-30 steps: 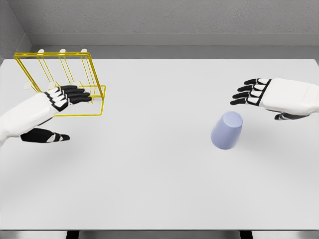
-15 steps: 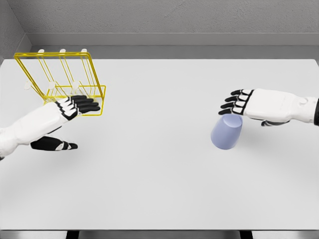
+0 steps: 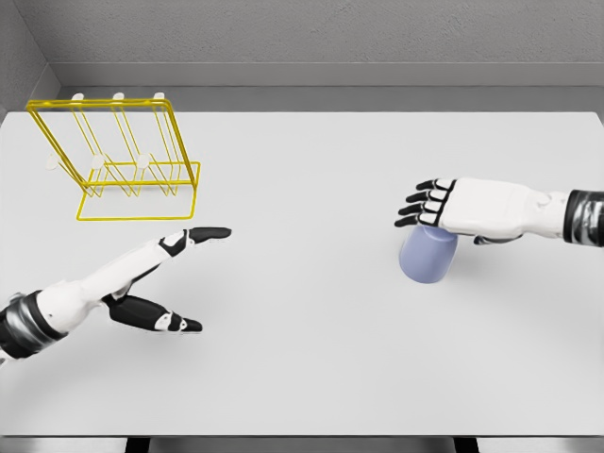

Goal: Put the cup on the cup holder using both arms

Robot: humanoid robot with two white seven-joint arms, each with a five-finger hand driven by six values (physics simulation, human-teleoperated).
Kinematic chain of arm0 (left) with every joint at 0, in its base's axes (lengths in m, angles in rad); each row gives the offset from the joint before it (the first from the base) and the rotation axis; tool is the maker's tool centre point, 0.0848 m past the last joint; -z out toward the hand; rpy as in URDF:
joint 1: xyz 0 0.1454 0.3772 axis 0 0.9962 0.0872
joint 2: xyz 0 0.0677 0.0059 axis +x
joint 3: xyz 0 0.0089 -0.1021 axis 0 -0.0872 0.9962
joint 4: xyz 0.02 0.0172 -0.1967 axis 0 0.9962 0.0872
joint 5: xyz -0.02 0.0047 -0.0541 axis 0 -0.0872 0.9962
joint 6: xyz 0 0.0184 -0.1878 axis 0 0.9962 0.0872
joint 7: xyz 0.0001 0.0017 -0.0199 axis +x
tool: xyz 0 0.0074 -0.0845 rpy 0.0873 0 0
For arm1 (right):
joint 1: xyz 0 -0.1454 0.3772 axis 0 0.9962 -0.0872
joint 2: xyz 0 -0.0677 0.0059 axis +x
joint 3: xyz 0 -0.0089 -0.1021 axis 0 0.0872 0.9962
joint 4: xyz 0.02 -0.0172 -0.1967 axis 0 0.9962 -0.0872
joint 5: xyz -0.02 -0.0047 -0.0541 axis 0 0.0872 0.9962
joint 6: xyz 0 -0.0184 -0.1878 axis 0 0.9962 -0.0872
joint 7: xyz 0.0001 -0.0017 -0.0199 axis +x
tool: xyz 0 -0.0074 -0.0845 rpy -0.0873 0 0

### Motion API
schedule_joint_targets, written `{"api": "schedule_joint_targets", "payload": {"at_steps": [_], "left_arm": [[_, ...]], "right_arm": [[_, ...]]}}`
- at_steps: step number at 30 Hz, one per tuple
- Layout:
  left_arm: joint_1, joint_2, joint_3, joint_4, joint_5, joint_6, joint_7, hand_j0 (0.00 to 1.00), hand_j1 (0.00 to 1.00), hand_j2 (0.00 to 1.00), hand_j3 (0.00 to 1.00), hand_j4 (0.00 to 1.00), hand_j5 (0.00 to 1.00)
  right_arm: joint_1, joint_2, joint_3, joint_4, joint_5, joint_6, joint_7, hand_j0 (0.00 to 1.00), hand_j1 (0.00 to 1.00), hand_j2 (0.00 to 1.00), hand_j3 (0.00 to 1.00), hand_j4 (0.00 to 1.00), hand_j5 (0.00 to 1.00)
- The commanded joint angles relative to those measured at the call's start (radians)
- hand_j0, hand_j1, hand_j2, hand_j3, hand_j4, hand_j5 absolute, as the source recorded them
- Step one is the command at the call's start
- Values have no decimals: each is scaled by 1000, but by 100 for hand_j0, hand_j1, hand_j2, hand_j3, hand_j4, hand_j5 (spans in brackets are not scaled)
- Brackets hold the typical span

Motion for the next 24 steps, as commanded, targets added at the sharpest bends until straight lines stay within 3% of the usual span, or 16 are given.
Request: {"api": "schedule_joint_targets", "payload": {"at_steps": [1,4,9,11,12,20,22,24], "left_arm": [[-3,-4,-39,0,70,0,0,100,100,100,100,100,100],[-6,-10,-58,18,75,0,-1,100,100,100,100,100,100],[-26,-78,-85,35,162,189,-6,100,100,100,100,100,100],[-35,-80,-93,35,225,237,-7,100,100,100,100,100,100],[-44,-81,-108,35,260,266,-9,100,100,100,100,100,100],[-67,-112,-157,83,383,285,-7,100,100,100,100,100,100],[-69,-121,-157,100,421,286,-9,100,100,100,100,100,100],[-89,-122,-157,106,475,288,-7,100,100,100,100,100,100]], "right_arm": [[0,8,5,2,5,1,-1,100,100,100,100,100,100],[0,28,19,23,15,1,-1,100,100,100,100,100,100],[2,28,19,20,18,1,-1,100,100,100,100,100,100],[0,28,19,19,33,1,-1,92,92,92,92,92,92],[0,28,19,20,53,1,-1,83,83,83,83,83,83],[2,26,19,19,62,1,-1,74,74,74,74,74,74],[2,28,19,19,84,1,-1,64,64,64,64,64,64],[2,28,19,19,84,1,-1,64,64,64,64,64,64]]}}
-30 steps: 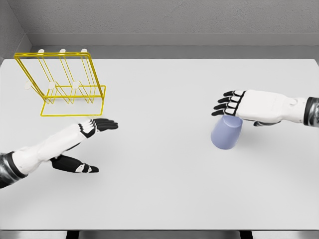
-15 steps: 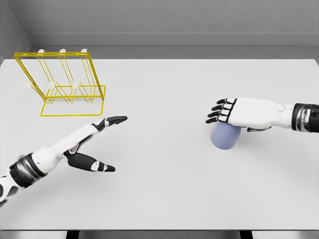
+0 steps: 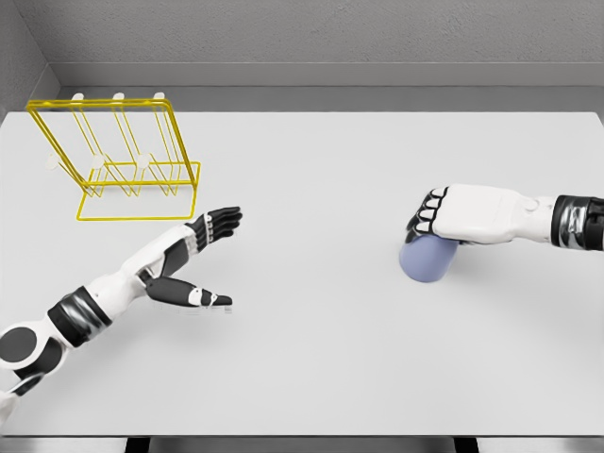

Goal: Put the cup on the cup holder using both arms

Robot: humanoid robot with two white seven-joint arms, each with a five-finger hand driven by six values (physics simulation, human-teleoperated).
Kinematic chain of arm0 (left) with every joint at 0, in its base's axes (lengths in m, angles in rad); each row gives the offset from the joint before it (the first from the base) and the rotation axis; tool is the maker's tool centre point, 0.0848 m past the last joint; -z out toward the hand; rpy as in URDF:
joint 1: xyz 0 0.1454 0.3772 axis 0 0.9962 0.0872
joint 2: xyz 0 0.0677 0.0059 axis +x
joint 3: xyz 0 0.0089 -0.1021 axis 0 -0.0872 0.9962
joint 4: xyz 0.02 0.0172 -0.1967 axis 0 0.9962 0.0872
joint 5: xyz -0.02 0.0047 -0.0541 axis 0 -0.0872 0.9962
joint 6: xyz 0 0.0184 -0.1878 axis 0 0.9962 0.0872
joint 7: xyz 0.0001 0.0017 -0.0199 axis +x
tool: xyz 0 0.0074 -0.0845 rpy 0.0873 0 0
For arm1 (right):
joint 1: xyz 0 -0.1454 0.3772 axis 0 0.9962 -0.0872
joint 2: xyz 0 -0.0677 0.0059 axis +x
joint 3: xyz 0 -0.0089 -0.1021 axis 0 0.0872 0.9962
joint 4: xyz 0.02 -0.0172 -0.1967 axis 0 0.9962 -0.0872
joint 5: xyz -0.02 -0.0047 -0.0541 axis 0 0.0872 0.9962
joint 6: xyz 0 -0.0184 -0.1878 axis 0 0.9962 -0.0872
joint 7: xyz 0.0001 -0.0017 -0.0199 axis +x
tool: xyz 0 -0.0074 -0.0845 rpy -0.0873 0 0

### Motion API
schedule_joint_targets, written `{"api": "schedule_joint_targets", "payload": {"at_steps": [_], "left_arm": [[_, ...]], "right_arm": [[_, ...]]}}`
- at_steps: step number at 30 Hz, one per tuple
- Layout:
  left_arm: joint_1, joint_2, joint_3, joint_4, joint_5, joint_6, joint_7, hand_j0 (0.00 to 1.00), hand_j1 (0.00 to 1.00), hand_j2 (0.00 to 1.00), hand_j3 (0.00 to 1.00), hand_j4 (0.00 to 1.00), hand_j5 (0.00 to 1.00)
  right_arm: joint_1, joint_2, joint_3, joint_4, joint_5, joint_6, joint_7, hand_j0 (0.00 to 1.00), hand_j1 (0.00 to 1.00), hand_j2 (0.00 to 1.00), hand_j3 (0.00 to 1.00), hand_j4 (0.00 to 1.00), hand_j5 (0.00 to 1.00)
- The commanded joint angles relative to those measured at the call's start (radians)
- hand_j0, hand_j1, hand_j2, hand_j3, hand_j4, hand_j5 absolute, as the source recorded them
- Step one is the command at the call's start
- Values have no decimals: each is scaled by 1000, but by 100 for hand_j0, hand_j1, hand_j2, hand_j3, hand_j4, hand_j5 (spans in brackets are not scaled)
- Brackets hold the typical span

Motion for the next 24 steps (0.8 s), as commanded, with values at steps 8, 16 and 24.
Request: {"api": "schedule_joint_targets", "payload": {"at_steps": [8,16,24], "left_arm": [[-34,-58,-1,41,47,72,5,100,100,100,100,100,100],[-34,-110,0,67,107,90,7,100,100,100,100,100,100],[-45,-136,-2,106,102,90,5,100,100,100,100,100,100]], "right_arm": [[-22,-6,-9,-3,21,-4,8,64,64,64,64,64,64],[-37,-11,-15,-59,13,-4,49,62,62,62,62,62,62],[-60,-11,-26,-144,16,-4,72,61,61,61,61,61,61]]}}
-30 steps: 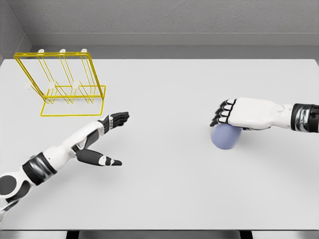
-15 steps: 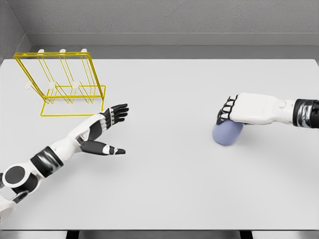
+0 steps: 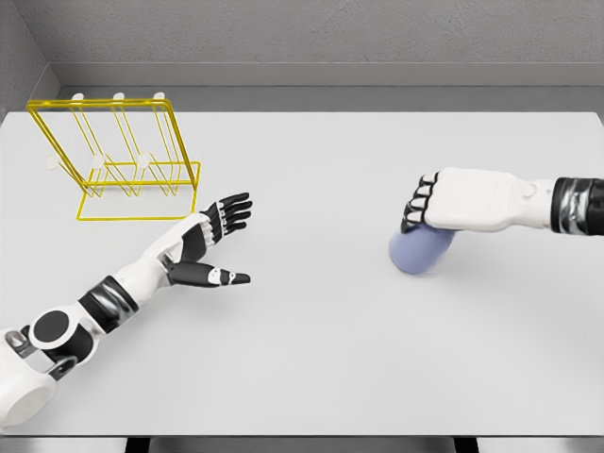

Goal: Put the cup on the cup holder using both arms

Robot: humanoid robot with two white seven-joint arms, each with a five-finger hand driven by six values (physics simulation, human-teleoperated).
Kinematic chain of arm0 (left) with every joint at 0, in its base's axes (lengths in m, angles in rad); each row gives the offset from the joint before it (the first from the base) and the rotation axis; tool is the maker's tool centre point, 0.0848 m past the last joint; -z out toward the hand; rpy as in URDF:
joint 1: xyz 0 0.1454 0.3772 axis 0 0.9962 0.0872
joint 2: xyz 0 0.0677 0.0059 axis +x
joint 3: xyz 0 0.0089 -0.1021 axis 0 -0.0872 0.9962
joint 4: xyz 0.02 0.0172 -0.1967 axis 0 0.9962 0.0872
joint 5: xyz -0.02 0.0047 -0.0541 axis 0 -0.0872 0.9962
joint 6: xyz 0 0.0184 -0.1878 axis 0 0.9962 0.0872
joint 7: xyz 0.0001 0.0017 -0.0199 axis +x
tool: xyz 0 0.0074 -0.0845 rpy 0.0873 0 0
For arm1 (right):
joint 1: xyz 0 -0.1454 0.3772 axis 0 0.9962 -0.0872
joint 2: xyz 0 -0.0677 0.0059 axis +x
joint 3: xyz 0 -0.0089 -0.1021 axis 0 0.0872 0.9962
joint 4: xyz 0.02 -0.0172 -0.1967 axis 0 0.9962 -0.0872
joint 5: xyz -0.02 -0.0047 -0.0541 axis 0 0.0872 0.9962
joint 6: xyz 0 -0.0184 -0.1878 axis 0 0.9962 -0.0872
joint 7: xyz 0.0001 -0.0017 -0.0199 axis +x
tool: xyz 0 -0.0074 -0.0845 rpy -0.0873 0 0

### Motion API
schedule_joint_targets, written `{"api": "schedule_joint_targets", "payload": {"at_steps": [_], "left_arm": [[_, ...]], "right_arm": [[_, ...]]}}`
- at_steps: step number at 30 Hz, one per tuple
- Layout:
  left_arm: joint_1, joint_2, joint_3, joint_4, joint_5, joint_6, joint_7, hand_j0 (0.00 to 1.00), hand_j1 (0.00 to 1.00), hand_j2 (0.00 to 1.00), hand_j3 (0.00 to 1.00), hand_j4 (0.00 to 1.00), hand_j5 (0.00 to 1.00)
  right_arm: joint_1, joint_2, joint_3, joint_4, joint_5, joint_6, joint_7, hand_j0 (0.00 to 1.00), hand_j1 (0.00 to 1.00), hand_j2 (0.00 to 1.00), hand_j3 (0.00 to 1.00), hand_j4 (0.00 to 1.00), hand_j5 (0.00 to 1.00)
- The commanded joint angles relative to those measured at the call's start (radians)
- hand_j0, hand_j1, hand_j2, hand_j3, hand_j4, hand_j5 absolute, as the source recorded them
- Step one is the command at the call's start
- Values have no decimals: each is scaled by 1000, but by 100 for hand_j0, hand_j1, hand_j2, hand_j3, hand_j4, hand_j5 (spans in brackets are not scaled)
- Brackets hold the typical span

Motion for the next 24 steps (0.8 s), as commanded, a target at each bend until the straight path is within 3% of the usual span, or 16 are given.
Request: {"api": "schedule_joint_targets", "payload": {"at_steps": [1,11,24], "left_arm": [[0,-10,0,14,1,0,0,100,100,100,100,100,100],[-3,-10,0,25,-1,-1,-2,100,100,100,100,100,100],[-8,-10,0,32,-2,-1,-2,100,100,100,100,100,100]], "right_arm": [[0,3,-4,-35,-7,1,25,61,61,61,61,61,61],[-37,30,-3,-61,-10,1,36,60,60,60,60,60,60],[-54,141,-3,-61,-12,1,77,60,60,60,60,60,60]]}}
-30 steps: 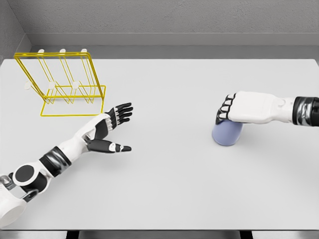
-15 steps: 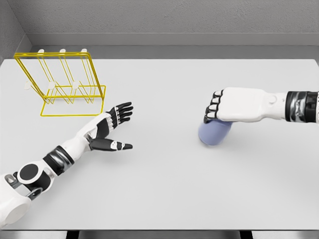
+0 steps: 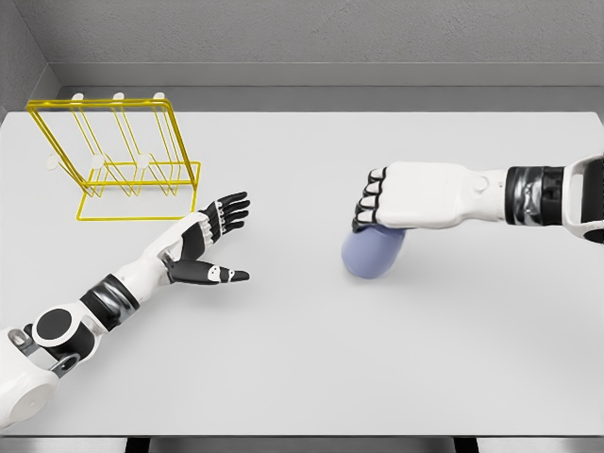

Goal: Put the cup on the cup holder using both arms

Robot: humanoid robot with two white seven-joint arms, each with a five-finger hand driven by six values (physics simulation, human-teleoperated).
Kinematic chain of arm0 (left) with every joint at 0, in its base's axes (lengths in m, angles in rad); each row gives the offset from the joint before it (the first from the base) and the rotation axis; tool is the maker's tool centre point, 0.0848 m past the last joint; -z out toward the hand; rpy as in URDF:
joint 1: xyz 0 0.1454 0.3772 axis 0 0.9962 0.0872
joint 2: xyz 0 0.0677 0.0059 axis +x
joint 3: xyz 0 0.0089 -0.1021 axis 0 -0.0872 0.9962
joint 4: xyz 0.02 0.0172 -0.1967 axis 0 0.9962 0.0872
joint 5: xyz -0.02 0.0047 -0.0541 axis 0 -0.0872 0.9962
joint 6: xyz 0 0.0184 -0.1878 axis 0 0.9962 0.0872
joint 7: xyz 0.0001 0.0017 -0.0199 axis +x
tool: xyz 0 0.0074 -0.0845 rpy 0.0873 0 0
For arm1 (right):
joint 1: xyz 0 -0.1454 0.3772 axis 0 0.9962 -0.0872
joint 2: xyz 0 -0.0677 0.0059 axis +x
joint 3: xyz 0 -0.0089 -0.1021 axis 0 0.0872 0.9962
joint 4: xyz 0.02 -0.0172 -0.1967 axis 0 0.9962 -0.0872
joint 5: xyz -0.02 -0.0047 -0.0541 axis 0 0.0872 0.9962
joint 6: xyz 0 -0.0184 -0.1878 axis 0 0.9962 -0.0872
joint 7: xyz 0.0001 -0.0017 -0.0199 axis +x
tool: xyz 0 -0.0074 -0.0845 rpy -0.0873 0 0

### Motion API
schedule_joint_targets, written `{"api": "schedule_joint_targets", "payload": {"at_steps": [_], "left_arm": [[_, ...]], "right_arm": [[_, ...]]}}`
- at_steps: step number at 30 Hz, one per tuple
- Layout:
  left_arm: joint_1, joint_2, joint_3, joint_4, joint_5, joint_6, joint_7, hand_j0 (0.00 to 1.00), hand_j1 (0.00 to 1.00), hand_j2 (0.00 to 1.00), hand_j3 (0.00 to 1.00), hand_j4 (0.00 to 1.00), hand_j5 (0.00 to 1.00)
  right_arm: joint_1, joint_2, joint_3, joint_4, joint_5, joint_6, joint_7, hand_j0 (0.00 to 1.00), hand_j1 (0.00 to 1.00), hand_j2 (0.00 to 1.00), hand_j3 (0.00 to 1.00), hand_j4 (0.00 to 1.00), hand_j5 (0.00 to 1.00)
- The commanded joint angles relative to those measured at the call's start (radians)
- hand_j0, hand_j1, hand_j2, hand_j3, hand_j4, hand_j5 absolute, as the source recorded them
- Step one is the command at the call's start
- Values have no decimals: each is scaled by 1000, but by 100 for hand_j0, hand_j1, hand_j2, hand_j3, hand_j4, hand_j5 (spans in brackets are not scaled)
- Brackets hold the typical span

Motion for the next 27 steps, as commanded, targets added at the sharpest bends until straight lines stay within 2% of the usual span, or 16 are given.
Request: {"api": "schedule_joint_targets", "payload": {"at_steps": [1,10,23,27], "left_arm": [[0,1,0,0,2,0,0,100,100,100,100,100,100],[0,1,0,5,2,0,0,100,100,100,100,100,100],[0,1,0,6,0,0,0,100,100,100,100,100,100],[0,1,0,6,0,0,0,100,100,100,100,100,100]], "right_arm": [[0,30,-1,-2,-5,2,14,60,60,60,60,60,60],[-11,101,1,0,8,2,35,60,60,60,60,60,60],[-12,159,8,11,29,2,37,60,60,60,60,60,60],[-15,188,8,58,34,2,58,60,60,60,60,60,60]]}}
